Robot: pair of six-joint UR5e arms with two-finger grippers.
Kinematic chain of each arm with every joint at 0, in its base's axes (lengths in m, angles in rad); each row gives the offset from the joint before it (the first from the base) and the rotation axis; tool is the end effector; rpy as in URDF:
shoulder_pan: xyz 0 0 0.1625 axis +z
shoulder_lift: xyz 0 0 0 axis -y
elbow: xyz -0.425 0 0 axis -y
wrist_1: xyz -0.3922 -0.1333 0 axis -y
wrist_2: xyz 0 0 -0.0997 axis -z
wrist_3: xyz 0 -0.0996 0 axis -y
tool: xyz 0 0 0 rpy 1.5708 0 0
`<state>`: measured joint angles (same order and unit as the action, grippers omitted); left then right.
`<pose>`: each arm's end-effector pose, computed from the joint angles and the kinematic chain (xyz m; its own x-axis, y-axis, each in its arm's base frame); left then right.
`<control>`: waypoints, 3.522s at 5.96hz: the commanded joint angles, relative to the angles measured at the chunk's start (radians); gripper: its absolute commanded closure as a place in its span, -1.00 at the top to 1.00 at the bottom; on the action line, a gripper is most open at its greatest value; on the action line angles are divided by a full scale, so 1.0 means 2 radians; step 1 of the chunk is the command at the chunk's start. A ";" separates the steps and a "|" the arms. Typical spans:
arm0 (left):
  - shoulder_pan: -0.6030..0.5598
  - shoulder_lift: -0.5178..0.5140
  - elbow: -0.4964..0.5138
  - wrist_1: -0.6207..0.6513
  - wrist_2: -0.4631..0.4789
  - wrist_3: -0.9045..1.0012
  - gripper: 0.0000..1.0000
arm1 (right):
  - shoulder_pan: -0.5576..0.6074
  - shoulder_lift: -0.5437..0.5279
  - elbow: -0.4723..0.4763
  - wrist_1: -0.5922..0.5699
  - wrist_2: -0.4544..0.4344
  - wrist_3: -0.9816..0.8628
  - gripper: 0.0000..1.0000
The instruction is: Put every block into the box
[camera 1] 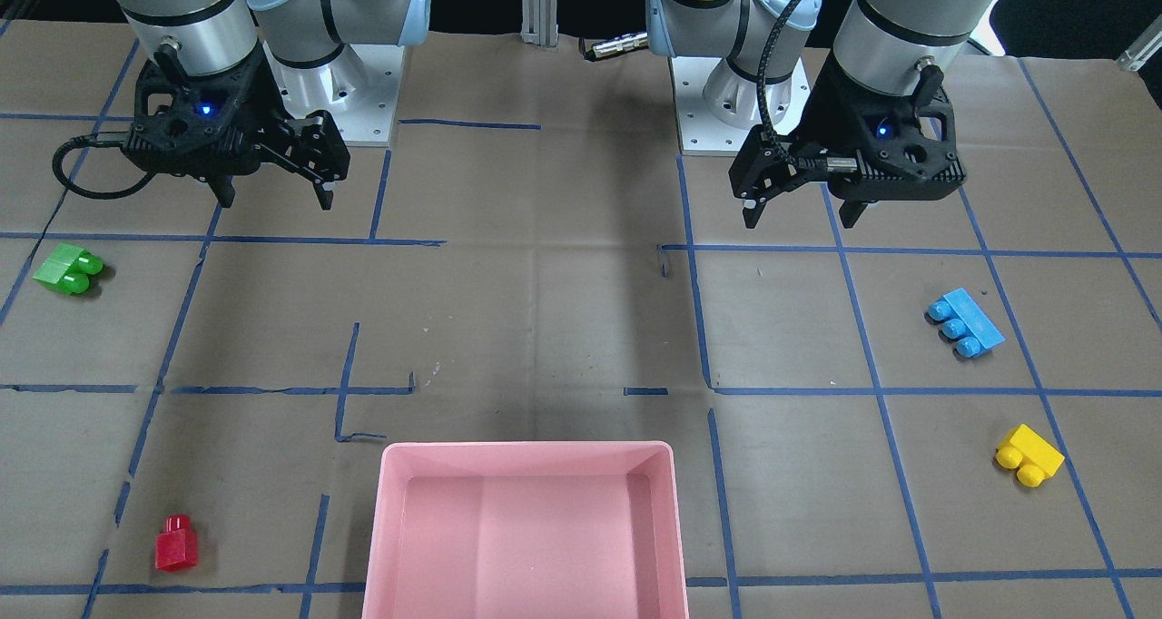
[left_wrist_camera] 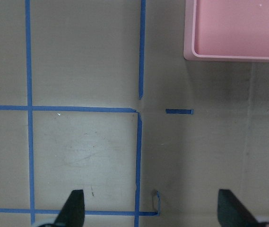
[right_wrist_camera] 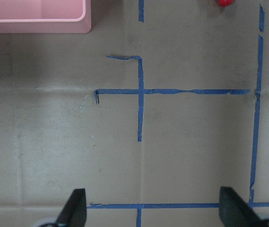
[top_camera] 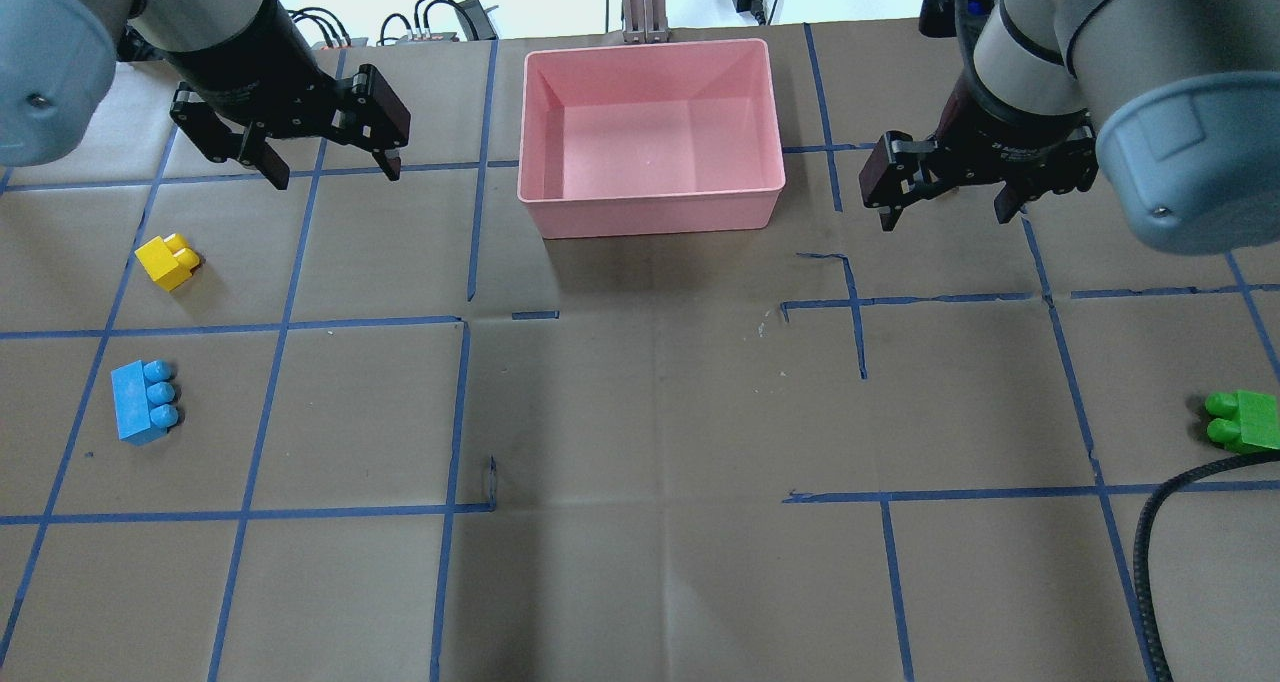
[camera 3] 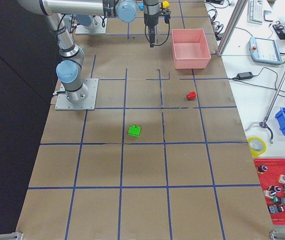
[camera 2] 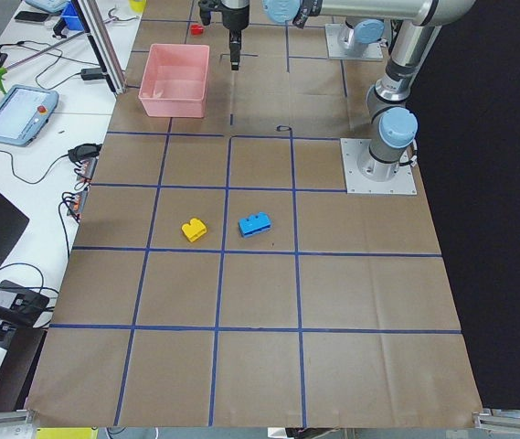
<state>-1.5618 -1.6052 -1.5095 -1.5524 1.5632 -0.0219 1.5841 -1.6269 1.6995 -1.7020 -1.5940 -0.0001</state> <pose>-0.1295 -0.5120 0.5028 -0.9995 -0.0305 0.0086 -0.0309 0.9985 -0.0451 0.1373 -0.4709 0.4648 -0.9997 -0.0120 0.0232 -0.0134 0.9982 -0.0586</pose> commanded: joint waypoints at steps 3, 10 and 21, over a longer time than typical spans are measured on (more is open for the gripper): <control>0.008 0.011 -0.008 0.000 0.004 0.003 1.00 | -0.001 0.001 -0.001 -0.006 0.000 -0.002 1.00; 0.373 -0.009 -0.033 0.006 0.010 0.124 1.00 | -0.216 -0.004 0.017 -0.006 0.002 -0.243 1.00; 0.396 -0.145 -0.275 0.414 0.000 0.107 1.00 | -0.434 0.065 0.226 -0.318 0.078 -0.348 0.99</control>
<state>-0.7692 -1.8804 -2.0402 -0.7697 1.5689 0.1973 0.7281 -1.5310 2.1305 -2.2867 -1.4420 -0.6955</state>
